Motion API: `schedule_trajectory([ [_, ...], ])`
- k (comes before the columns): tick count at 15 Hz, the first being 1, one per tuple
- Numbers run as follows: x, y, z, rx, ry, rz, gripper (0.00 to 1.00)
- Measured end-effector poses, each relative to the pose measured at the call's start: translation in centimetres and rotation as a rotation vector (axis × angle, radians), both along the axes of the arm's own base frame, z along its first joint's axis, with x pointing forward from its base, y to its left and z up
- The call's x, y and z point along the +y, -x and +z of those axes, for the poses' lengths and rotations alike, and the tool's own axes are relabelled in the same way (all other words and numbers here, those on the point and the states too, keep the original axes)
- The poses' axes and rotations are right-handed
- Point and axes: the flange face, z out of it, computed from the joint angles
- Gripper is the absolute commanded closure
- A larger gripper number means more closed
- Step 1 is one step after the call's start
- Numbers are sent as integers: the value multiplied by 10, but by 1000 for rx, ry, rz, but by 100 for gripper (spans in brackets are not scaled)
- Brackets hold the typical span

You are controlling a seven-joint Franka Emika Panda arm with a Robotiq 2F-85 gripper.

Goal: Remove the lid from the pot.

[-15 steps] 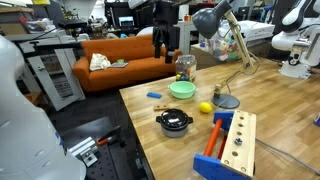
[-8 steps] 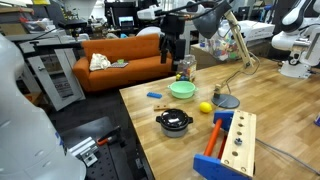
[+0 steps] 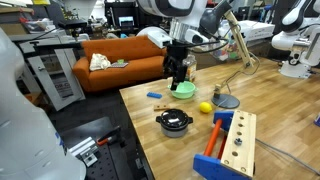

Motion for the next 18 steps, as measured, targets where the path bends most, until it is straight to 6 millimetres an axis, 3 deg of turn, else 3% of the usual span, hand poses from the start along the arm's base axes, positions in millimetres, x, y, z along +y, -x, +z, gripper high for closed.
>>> schedule_trajectory([
  [9,0,-1,-5,7,2,-5,0],
  [18,-12,-13,-96,79,77,-81,0],
])
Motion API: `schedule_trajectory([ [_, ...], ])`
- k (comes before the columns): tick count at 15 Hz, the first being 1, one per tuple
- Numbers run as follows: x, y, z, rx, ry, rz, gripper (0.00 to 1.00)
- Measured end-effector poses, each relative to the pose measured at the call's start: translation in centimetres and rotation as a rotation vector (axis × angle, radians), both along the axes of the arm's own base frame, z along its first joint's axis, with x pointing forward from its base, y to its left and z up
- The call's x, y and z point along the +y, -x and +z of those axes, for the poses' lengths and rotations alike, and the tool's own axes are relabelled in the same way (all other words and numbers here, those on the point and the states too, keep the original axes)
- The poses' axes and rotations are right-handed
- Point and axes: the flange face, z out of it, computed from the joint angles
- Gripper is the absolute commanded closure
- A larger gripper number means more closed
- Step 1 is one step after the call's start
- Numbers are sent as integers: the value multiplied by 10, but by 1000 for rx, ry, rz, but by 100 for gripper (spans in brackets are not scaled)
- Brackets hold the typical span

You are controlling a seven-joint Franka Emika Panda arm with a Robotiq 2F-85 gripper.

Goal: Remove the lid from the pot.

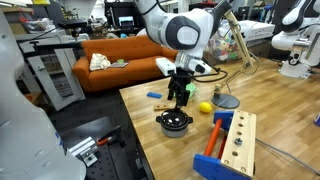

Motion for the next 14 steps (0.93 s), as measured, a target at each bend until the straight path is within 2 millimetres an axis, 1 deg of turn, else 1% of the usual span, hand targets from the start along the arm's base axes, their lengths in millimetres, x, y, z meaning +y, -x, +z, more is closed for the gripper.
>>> schedule_trajectory([
  [3,-1,-5,-19,32,12,-19,0],
  [8,0,-11,-37,60,14,-28,0],
  [9,-1,-11,-40,66,15,-29,9],
  [10,-1,-10,-42,70,15,-31,23],
  [11,-2,-10,-44,73,16,-32,33],
  [14,-1,-15,-40,70,10,-40,53],
])
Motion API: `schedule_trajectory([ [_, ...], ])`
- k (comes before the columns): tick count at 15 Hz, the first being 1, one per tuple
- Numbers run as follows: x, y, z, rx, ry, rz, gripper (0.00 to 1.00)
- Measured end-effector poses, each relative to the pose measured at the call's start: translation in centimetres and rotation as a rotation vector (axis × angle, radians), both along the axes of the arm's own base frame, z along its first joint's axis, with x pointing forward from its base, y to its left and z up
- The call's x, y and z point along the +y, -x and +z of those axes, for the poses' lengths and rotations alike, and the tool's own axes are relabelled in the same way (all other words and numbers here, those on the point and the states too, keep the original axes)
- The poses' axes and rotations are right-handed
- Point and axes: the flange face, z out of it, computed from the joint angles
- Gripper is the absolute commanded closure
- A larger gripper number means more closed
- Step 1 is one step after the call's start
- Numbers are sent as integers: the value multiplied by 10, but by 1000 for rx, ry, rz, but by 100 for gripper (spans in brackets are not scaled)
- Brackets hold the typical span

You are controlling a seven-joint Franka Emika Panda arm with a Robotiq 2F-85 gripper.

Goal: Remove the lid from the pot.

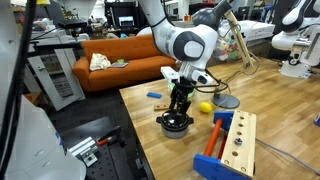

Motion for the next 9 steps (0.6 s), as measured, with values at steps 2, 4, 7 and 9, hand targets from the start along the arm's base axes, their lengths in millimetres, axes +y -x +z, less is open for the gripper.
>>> schedule_trajectory([
  [2,0,-2,3,2,-4,-6,66],
  [4,-4,-2,5,13,-3,-13,79],
  [7,-9,-1,7,23,-2,-23,91],
  [9,-10,-1,7,24,-3,-26,91],
])
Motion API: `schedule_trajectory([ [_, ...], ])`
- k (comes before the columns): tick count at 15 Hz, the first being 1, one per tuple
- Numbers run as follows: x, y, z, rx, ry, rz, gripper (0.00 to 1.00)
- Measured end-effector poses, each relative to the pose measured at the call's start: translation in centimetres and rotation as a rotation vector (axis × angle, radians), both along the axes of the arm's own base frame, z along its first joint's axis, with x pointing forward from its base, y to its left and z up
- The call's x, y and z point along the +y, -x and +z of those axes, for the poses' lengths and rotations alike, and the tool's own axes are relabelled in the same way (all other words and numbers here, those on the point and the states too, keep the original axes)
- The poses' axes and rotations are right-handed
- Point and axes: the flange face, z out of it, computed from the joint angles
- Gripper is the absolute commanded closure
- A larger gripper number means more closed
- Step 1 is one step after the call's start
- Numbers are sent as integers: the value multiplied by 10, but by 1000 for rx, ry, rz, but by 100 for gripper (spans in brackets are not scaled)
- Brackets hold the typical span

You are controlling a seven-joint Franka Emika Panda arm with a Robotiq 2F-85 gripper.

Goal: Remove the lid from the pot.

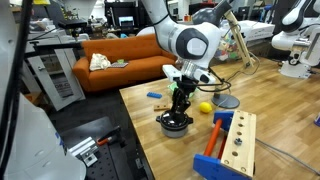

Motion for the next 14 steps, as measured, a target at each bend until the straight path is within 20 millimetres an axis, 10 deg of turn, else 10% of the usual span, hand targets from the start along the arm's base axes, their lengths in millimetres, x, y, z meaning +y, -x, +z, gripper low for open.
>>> schedule_trajectory([
  [6,1,-3,10,-21,-5,1,91],
  [14,54,2,87,-165,-52,146,91],
])
